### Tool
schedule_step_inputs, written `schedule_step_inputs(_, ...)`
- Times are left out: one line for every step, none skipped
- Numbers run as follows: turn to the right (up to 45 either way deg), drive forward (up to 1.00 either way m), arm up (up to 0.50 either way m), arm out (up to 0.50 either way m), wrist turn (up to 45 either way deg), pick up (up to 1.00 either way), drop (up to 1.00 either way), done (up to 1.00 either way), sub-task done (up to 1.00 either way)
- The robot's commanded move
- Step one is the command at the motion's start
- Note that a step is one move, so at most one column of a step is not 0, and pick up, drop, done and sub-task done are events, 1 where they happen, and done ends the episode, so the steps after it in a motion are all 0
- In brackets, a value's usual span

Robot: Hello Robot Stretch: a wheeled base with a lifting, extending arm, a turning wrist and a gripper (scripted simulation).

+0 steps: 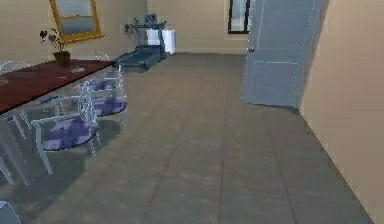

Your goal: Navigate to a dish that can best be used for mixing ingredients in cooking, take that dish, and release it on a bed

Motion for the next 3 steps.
schedule_step_inputs(0.0, 1.0, 0.0, 0.0, 0.0, 0.0, 0.0, 0.0, 0.0)
schedule_step_inputs(0.0, 1.0, 0.0, 0.0, 0.0, 0.0, 0.0, 0.0, 0.0)
schedule_step_inputs(0.0, 1.0, 0.0, 0.0, 0.0, 0.0, 0.0, 0.0, 0.0)
